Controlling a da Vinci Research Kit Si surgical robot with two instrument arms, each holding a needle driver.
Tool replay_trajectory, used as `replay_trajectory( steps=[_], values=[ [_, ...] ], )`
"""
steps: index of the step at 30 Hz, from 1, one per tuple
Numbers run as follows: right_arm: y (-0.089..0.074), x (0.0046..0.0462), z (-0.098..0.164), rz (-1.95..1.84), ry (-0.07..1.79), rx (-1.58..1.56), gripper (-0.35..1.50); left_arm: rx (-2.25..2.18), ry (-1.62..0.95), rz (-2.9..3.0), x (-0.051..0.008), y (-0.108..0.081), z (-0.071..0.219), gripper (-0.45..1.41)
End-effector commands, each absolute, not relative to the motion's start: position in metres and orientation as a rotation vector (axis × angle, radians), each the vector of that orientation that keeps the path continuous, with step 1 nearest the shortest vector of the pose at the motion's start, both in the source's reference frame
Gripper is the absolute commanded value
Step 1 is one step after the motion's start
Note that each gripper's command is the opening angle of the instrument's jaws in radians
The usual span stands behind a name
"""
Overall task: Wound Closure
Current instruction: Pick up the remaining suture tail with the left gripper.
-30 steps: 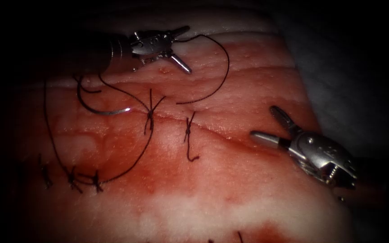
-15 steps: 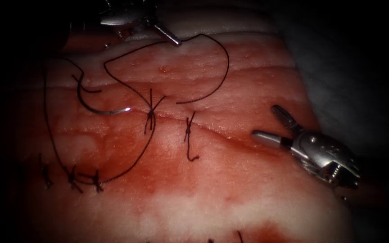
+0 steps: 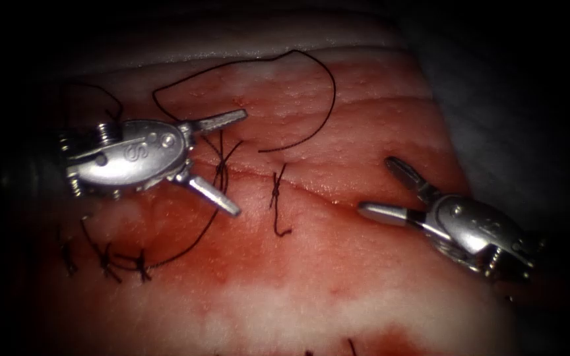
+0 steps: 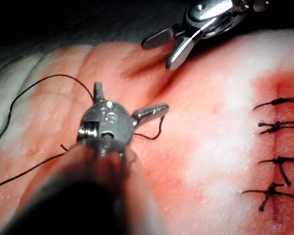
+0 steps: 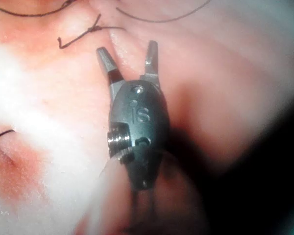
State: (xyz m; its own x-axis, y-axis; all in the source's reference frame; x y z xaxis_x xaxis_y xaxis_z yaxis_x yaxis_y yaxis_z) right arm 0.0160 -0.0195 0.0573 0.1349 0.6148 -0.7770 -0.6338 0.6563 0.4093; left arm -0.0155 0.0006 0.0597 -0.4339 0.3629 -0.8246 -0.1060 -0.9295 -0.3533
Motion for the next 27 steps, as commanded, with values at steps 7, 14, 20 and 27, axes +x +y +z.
replay_trajectory(
  steps=[7, 14, 20, 27],
  values=[
    [-0.0198, 0.0173, 0.0582, 0.903, 1.118, -0.027, 1.09, -1.454, -0.298, 2.455, -0.0181, -0.0025, 0.0628, 0.31],
    [-0.0201, 0.0176, 0.0583, 0.9, 1.117, -0.029, 1.09, -1.405, -0.261, 2.493, -0.0201, -0.0037, 0.0655, 0.26],
    [-0.0201, 0.0177, 0.0583, 0.9, 1.117, -0.029, 1.09, -1.363, -0.275, 2.534, -0.0206, -0.0045, 0.0665, 0.15],
    [-0.0201, 0.0178, 0.0584, 0.901, 1.117, -0.03, 1.09, -1.342, -0.29, 2.537, -0.0207, -0.0046, 0.0669, 0.12]
  ],
)
